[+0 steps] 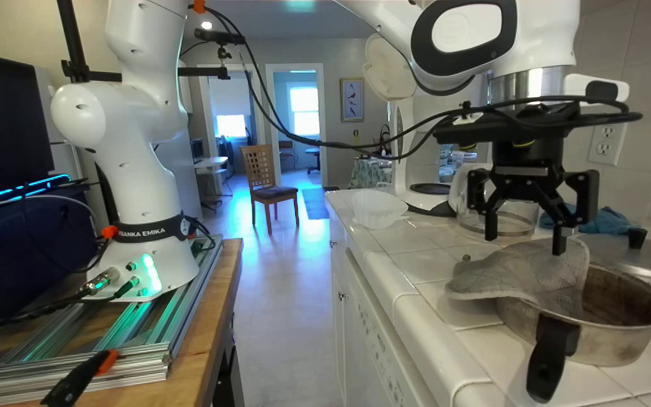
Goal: Pick up the cloth and use it to pick up the pot on the counter
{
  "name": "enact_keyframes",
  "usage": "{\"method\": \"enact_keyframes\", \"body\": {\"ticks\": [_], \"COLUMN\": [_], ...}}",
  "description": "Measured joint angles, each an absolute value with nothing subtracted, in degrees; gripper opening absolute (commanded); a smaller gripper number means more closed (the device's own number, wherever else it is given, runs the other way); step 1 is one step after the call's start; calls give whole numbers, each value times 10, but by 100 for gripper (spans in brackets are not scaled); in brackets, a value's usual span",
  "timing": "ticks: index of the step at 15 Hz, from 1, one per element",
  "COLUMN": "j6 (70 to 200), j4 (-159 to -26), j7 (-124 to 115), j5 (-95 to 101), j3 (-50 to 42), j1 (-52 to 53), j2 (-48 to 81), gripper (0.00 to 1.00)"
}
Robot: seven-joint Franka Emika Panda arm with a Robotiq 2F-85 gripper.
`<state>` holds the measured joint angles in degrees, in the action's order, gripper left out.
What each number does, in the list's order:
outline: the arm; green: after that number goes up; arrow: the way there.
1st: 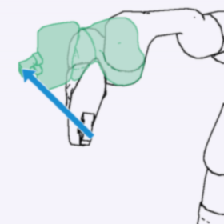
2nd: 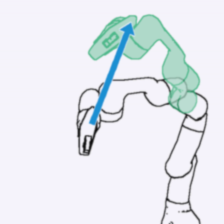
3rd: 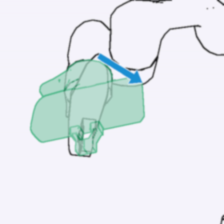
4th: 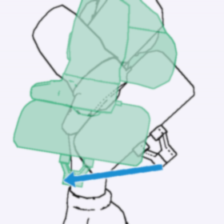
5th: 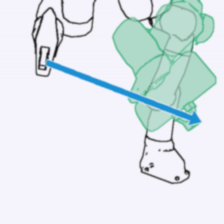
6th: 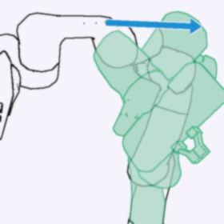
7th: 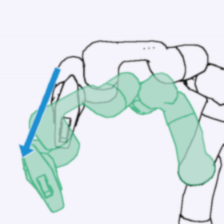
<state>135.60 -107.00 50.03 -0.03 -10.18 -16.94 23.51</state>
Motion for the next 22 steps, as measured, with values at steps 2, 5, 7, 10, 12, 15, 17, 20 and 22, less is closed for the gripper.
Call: {"method": "enact_keyframes", "body": {"ticks": [2,5,7,10,12,15,17,20,22], "j6": [1356,1347,1333,1315,1311,1311,1311,1311,1311], "j4": [-1067,-1063,-1061,-1055,-1052,-1047,-1045,-1044,-1043], "j7": [493,489,486,480,471,450,434,415,403], "j5": [4,4,4,4,5,13,19,23,28], "j3": [-101,-96,-92,-89,-89,-89,-89,-89,-90], "j1": [-168,-168,-168,-168,-168,-168,-168,-168,-168], "j2": [235,237,240,248,253,255,255,255,254], "gripper": [100,74,71,50,36,16,2,1,2]}}
